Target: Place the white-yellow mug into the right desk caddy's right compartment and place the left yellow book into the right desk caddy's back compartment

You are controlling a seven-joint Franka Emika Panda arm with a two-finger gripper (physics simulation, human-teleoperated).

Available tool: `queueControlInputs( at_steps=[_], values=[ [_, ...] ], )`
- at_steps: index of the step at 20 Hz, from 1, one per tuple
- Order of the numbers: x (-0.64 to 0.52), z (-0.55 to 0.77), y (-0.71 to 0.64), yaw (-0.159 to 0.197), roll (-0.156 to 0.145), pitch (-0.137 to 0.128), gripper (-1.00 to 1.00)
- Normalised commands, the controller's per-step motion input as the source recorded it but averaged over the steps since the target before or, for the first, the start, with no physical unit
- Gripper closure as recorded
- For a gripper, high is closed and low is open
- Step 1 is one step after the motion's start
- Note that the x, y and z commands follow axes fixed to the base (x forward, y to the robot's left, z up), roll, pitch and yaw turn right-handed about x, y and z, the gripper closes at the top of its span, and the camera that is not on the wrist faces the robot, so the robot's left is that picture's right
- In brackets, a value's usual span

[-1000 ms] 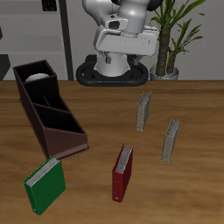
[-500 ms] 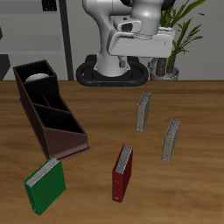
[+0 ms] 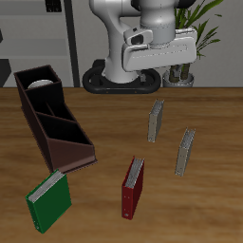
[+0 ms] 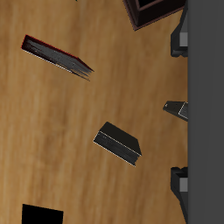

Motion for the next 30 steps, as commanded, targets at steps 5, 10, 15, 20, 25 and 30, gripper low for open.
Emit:
queueControlInputs(
  at_steps=[5,10,15,20,25,30],
  values=[
    [0.12,-0.07,0.08,-0.035,0.004,-0.027,-1.00],
    [0.18,-0.14,0.13,-0.034,0.003,-0.013,-1.00],
    [0.17,-0.24,0.06,-0.016,-0.064,0.000,-1.00],
    [0.06,-0.18,0.27,-0.050,-0.085,0.006,-1.00],
    [-0.06,-0.08,0.33,0.012,-0.008,0.006,-1.00],
    [0.10,0.00,0.27,-0.009,-0.007,-0.002,-1.00]
  ],
)
